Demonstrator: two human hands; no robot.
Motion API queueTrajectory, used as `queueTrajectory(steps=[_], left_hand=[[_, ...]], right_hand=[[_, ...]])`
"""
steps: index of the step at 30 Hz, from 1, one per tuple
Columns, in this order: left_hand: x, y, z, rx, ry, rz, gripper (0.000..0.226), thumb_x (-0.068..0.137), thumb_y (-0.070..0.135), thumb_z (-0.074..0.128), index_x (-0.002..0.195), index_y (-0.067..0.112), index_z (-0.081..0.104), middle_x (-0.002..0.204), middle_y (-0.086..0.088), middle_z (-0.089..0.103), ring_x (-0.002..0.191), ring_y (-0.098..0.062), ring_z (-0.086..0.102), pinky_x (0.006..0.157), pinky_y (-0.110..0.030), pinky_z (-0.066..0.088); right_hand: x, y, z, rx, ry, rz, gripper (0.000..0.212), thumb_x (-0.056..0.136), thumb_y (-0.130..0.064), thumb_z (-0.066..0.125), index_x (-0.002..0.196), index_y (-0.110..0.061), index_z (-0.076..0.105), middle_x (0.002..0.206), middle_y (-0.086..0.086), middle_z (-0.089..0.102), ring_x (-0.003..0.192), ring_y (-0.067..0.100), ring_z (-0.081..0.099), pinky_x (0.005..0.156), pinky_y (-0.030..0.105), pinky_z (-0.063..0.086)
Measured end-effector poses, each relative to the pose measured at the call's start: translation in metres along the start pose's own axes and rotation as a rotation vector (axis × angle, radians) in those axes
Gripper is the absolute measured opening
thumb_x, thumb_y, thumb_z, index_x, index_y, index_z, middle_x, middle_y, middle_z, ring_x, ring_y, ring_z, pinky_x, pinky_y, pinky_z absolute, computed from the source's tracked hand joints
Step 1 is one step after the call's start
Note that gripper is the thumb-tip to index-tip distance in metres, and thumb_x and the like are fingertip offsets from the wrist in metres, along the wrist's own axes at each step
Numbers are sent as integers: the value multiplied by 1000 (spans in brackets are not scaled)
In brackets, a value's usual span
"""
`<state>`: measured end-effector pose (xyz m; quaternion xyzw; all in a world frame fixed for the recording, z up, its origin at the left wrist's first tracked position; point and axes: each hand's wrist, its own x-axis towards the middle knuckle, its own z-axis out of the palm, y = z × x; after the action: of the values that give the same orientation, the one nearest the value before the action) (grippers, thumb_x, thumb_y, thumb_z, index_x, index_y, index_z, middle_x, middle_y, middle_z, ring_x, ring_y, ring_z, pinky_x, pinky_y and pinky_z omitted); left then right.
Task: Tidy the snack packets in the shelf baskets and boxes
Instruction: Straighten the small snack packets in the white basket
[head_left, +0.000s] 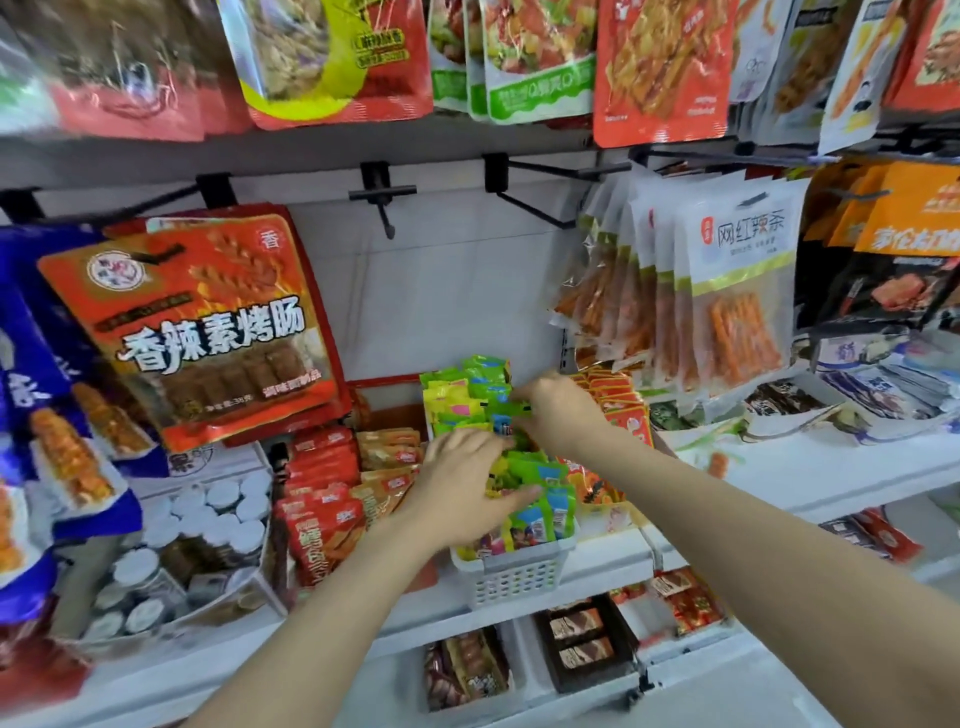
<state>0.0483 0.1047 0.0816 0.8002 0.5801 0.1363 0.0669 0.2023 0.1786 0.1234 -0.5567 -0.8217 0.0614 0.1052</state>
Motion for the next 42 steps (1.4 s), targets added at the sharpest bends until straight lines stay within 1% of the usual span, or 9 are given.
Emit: queueTrajectory(steps=[8, 11, 16, 20, 23, 26, 30, 34, 42], left_hand=[[-2, -3, 4, -86, 38, -2, 76, 80, 80, 37, 135, 29, 53, 136, 9, 51, 135, -15, 34, 117, -40, 20], [-5, 3, -4, -227, 34, -39, 60, 88, 66, 48, 133, 27, 57, 137, 6, 54, 133, -16, 40, 114, -39, 27], [-7, 24, -45, -1019, 354, -450, 20, 99, 29, 54, 107, 17, 68, 111, -4, 72, 96, -16, 68, 82, -27, 54], [-14, 45, -80, -1935, -71, -710, 62, 99, 47, 48, 119, -11, 50, 107, -35, 66, 85, -37, 72, 68, -37, 62], [-21, 66, -87, -1865, -73, -652, 39, 101, 26, 51, 121, -6, 54, 116, -26, 65, 83, -30, 71, 67, -35, 62], [-28, 79, -80, -1700, -32, -583, 36, 100, 11, 50, 131, -8, 54, 130, -27, 57, 103, -32, 57, 93, -47, 50], [-42, 85, -73, -1587, -50, -460, 37, 100, 9, 49, 132, -10, 50, 116, -23, 56, 101, -33, 55, 100, -53, 46], [-47, 86, -71, -1535, -26, -384, 29, 97, 9, 55, 122, -5, 59, 121, -24, 64, 101, -29, 64, 90, -42, 54], [-46, 75, -79, -1667, -79, -328, 43, 101, 38, 45, 124, 5, 62, 113, -14, 67, 93, -23, 67, 82, -36, 59]], right_hand=[[1, -5, 0, -93, 124, 21, 14, 87, -28, 69, 99, -21, 71, 114, 4, 60, 114, 26, 52, 92, 41, 43], [-8, 0, -30, 148, 194, -45, 8, 93, -16, 61, 98, -11, 64, 102, 9, 69, 98, 28, 63, 82, 39, 50], [-43, -4, -94, 335, 369, -206, 14, 94, -22, 63, 94, -11, 54, 88, 6, 72, 75, 16, 67, 71, 32, 55], [-96, -11, -104, 458, 423, -310, 10, 92, -21, 65, 91, -17, 56, 90, -12, 70, 80, -20, 60, 73, 2, 45], [-138, -10, -92, 395, 326, -417, 7, 89, -21, 69, 90, -15, 64, 92, -12, 72, 84, -13, 61, 73, 9, 48], [-166, -3, -81, 415, 241, -426, 8, 82, -26, 76, 85, -19, 72, 103, -18, 70, 99, -7, 61, 87, 18, 49], [-185, -1, -69, 773, 150, -213, 20, 75, -43, 75, 87, -28, 76, 128, -16, 59, 117, -4, 56, 96, 17, 48], [-181, -3, -55, 1139, 134, 161, 37, 75, -28, 82, 103, -13, 62, 105, 7, 70, 92, 26, 71, 80, 46, 60], [-176, -11, -48, 1404, 38, 277, 40, 82, -7, 75, 116, -7, 53, 76, 7, 72, 58, 12, 60, 57, 22, 50]])
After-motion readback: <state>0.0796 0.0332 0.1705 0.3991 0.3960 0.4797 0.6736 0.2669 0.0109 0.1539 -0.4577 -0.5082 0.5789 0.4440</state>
